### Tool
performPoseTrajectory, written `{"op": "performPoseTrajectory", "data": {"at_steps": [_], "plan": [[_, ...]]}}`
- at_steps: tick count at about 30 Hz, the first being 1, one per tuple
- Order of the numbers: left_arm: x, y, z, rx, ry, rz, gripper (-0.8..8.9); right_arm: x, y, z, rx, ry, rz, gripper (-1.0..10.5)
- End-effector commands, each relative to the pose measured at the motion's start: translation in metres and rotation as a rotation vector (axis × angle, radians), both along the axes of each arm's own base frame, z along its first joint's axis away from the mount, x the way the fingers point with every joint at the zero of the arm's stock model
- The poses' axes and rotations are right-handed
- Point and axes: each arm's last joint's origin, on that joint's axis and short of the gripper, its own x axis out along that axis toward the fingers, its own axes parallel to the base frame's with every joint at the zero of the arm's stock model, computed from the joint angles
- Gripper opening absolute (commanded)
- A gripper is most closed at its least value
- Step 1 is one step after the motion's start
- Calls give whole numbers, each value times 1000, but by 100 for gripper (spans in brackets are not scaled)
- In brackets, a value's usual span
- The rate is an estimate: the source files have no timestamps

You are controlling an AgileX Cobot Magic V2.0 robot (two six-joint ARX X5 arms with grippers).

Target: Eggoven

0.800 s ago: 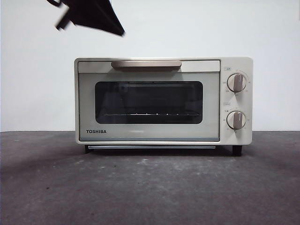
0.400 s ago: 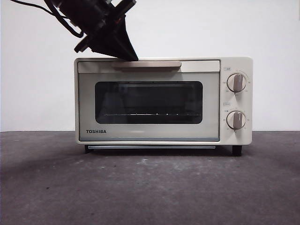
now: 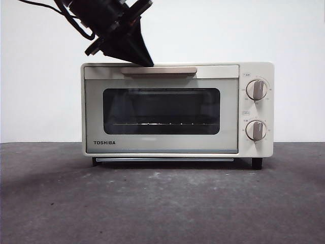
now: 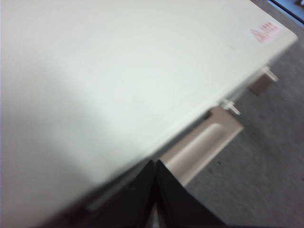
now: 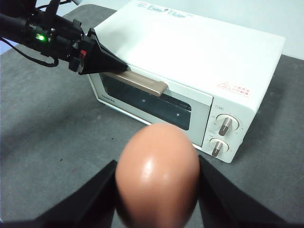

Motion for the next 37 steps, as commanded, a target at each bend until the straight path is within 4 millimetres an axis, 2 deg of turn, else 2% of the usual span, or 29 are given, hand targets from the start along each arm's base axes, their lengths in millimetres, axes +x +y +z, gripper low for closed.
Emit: {"op": "performPoseTrajectory", "data": {"at_steps": [1, 12, 14, 17, 21, 23, 27, 32, 37], "plan": [[-8, -17, -20, 67, 94, -73, 4, 0, 1, 4, 9, -14, 9, 3], [-48, -49, -30, 158, 236, -221, 4, 0, 1, 5, 8, -15, 6, 3], [-55, -52, -29, 169, 247, -241, 4, 0, 1, 5, 8, -15, 6, 3], [-69, -50, -15, 165, 239, -263, 4, 1, 2, 4, 7, -13, 6, 3], [-87, -32, 19, 118, 156, -227, 4, 7, 10, 1, -11, 12, 5, 3], [-96, -15, 41, 79, 94, -186, 4, 13, 17, -1, -18, 31, 4, 3], [-107, 14, 64, 50, 26, -108, 4, 21, 29, -3, -5, 55, 48, 3], [-122, 54, 73, 20, -5, -14, 4, 37, 49, -8, 1, 75, 79, 3], [-145, 92, 59, -22, -8, 73, 4, 56, 73, -20, 7, 99, 118, 3]]}}
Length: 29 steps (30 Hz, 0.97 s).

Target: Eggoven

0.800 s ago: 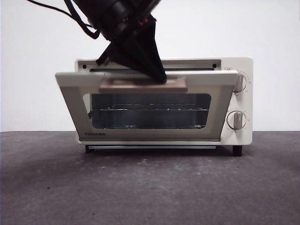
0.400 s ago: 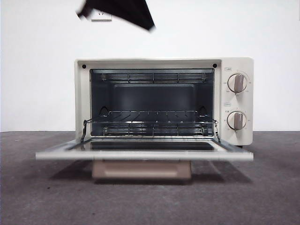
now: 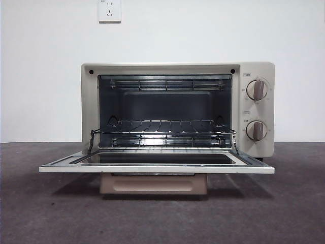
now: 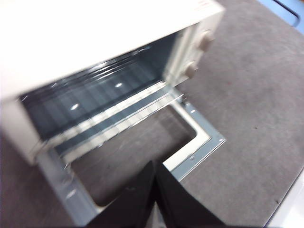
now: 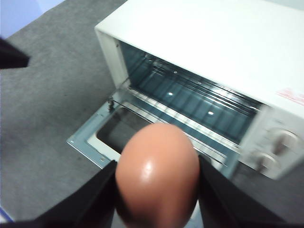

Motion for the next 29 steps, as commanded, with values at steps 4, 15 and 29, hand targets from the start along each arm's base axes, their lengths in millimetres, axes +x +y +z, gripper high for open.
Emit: {"op": "performPoseTrajectory", "data": {"at_steps": [4, 15, 29], "plan": [[-28, 34, -19, -55, -5, 81, 4, 24, 30, -23, 48, 11, 40, 3], [-71, 70, -49, -169, -40, 163, 4, 73, 47, -104, 140, 74, -61, 3], [-78, 71, -53, -222, -4, 95, 4, 140, 49, -174, 144, 164, -170, 3]]}}
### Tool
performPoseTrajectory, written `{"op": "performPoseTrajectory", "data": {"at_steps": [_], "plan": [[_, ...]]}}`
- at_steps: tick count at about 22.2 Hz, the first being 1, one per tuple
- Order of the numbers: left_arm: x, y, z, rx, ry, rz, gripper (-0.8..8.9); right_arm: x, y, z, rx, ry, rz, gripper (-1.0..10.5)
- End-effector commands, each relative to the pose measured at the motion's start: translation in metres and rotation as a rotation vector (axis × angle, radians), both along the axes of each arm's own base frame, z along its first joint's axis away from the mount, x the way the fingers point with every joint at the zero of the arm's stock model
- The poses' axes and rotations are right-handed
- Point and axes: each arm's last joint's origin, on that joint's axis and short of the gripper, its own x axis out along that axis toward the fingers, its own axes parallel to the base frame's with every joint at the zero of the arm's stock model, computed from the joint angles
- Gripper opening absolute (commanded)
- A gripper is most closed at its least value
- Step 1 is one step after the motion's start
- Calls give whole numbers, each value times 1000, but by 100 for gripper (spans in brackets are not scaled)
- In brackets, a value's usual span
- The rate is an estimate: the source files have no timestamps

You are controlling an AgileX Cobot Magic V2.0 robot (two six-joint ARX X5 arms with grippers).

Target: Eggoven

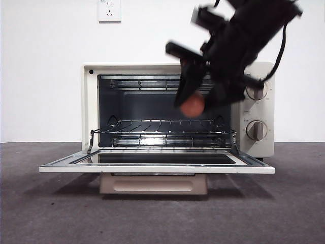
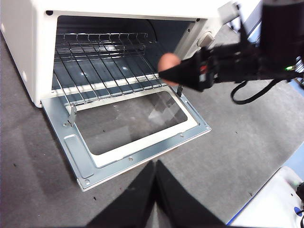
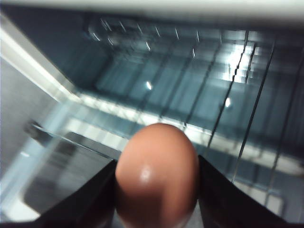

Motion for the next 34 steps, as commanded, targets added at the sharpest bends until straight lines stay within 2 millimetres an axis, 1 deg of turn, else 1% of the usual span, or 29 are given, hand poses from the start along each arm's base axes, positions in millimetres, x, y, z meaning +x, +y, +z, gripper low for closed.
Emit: {"op": "performPoseTrajectory", "data": {"at_steps": [1, 7, 12, 17, 18, 21, 23, 34], "plan": [[0, 0, 2, -6, -12, -4, 4, 7, 4, -5, 17, -10, -5, 3], [1, 0, 3, -7, -17, -4, 4, 19, 1, -10, 40, -41, -32, 3], [2, 0, 5, -22, -29, 2, 4, 27, 4, -25, 53, -24, -19, 3], [2, 0, 5, -22, -29, 2, 4, 27, 5, -28, 42, -16, -22, 7], [2, 0, 5, -21, -29, 3, 4, 27, 5, -28, 43, -16, -23, 31], [2, 0, 5, -22, -29, 3, 4, 27, 5, -28, 47, -14, -27, 205], [2, 0, 5, -22, -29, 3, 4, 27, 6, -28, 47, -16, -29, 255], [2, 0, 4, -21, -27, 3, 4, 27, 6, -19, 58, -47, -40, 307]]}}
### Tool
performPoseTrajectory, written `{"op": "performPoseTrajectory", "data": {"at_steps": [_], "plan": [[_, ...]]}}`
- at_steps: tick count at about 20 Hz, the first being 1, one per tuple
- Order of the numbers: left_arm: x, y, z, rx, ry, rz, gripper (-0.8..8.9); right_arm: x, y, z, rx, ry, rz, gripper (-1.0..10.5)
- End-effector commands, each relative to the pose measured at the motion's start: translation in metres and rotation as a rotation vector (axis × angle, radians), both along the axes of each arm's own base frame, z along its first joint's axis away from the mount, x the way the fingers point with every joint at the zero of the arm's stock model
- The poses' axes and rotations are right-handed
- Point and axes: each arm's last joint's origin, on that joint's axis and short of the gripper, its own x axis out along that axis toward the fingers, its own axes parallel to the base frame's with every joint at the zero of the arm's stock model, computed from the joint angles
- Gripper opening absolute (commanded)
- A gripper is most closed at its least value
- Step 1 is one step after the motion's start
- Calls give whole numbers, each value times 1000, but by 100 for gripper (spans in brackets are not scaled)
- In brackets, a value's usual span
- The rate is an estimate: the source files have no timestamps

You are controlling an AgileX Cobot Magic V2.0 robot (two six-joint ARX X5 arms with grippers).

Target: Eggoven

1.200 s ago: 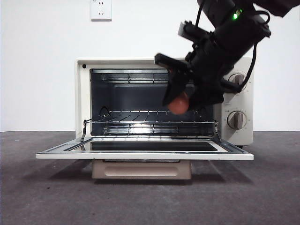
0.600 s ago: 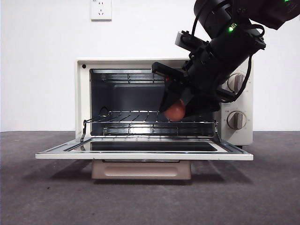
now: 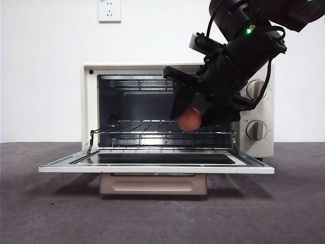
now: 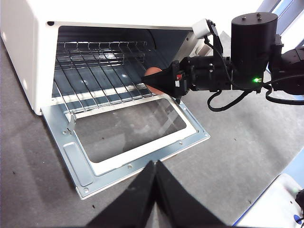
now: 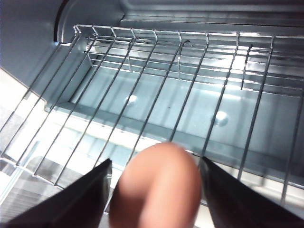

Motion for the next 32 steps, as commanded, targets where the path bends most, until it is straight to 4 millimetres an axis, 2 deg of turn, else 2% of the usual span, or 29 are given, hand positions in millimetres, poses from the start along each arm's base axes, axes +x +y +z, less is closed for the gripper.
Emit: {"op": "performPoseTrajectory", "data": {"at_steps": [1, 9, 12, 15, 17, 20, 24, 27, 32], "plan": [[0, 0, 2, -3, -9, -5, 4, 0, 4, 6, 10, -14, -1, 309], [0, 0, 2, -2, -8, -5, 4, -17, -5, 35, 2, -40, 1, 316], [2, 0, 1, 3, -2, 3, 4, -38, -2, 60, 26, -86, 48, 316], [13, -1, -3, 27, 36, 23, 4, -70, -8, 94, 48, -167, 116, 316], [28, -3, -7, 37, 58, 18, 4, -99, -20, 118, 62, -199, 154, 316], [60, -7, -18, 42, 107, 18, 4, -140, -50, 146, 95, -244, 176, 316], [105, -10, -45, 45, 219, 29, 4, -182, -91, 166, 132, -315, 138, 316], [135, -11, -71, 38, 303, 33, 4, -204, -112, 172, 143, -372, 88, 316], [170, -12, -121, 44, 447, 48, 4, -216, -124, 174, 157, -393, 79, 316]]}}
